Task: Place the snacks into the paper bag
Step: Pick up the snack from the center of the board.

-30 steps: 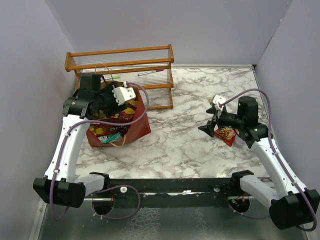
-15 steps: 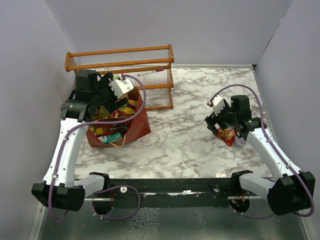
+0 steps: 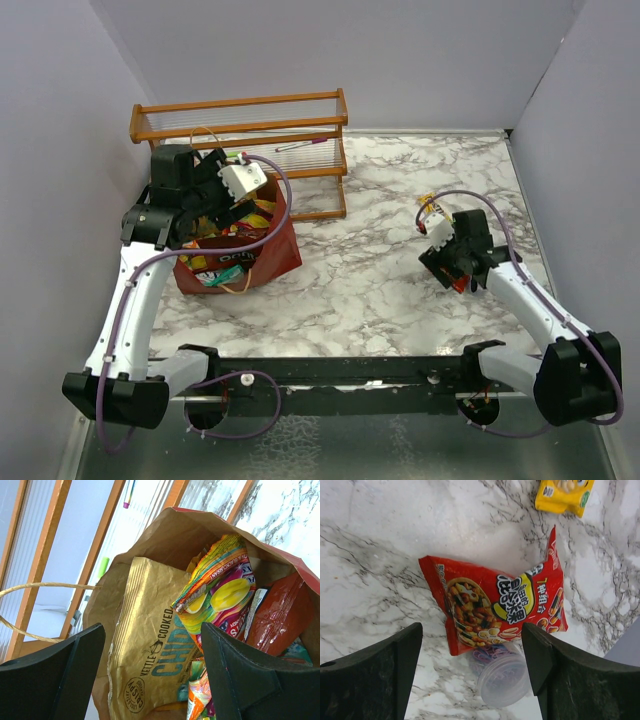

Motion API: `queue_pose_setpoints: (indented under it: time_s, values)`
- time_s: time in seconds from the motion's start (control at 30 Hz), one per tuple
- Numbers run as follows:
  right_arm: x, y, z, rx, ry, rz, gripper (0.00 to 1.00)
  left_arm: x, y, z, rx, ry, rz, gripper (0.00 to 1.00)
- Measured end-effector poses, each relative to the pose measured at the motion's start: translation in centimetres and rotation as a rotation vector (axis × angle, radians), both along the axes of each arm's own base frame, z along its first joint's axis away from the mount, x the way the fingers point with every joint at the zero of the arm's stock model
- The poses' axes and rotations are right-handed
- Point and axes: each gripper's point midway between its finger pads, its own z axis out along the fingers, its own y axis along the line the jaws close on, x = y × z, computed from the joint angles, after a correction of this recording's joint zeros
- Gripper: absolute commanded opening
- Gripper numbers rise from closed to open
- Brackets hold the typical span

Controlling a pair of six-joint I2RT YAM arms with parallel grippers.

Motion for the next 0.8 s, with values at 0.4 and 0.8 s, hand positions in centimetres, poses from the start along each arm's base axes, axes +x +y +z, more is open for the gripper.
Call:
queue_pose_setpoints:
  time_s: [0.4, 0.8]
  values:
    - [-1.0, -2.2, -2.7, -0.127, 0.085, -0.02, 0.6, -0.2, 0.0, 0.4, -0.003, -0.011, -0.001, 0.8]
    - [-0.4, -2.5, -4.2, -0.162, 0.118, -0.016, 0.31, -0.5, -0.4, 0.8, -0.037, -0.014, -0.008, 0.8]
